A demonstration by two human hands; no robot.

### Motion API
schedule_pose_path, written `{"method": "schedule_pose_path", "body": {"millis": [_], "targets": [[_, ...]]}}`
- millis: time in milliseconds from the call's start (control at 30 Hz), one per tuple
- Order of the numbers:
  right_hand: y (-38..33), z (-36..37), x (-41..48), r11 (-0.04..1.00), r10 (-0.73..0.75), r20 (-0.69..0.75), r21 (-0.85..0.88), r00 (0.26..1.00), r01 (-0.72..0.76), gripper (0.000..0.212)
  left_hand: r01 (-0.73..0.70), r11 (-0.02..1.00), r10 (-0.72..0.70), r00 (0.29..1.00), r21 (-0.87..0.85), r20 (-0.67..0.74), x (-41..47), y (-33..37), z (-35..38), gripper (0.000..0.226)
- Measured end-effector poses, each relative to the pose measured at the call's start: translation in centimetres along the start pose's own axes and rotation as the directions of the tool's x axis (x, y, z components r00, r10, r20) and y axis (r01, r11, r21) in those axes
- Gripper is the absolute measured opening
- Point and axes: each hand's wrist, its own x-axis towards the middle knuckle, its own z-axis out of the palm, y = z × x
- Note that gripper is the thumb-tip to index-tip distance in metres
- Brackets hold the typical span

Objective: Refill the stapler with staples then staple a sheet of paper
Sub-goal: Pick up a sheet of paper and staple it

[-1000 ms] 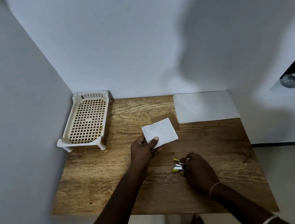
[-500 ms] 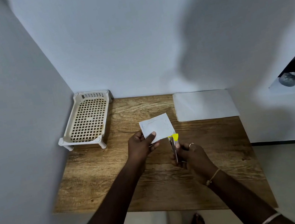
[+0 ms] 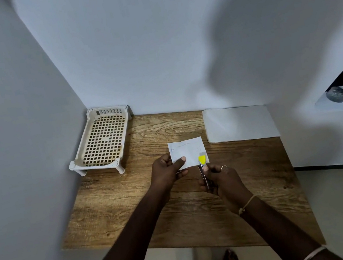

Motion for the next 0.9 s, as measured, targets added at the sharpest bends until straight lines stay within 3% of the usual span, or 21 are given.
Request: {"method": "schedule_pose_path", "body": {"millis": [167,400,633,900], "targets": [[0.0,0.2,0.2,0.999,0.036,-0.02,0.031,0.999,-0.035,0.015,0.012,1.0,-0.012,1.0,-0.017,0.028,0.1,-0.4,0.1,0.029],[-0.2,0.4,0.4,0.998,0.045,-0.048,0.046,0.998,-0.043,0.022,0.039,0.998,-0.038,0.999,-0.046,0.033,0.3,-0.7,0.1,0.031],[0.0,0.8,0.7,1.0,0.019,-0.093,0.014,0.995,-0.018,0.014,0.068,0.973,-0.043,0.992,-0.221,0.116,-0.7,-1.6,1.8,0.05],[0.7,0.8,1.0,1.0,0.016,-0.162,-0.024,0.987,-0.02,0.007,-0.04,0.978,0.038,0.999,-0.205,-0.014,-1.2,-3.0,3.7,0.055]]}}
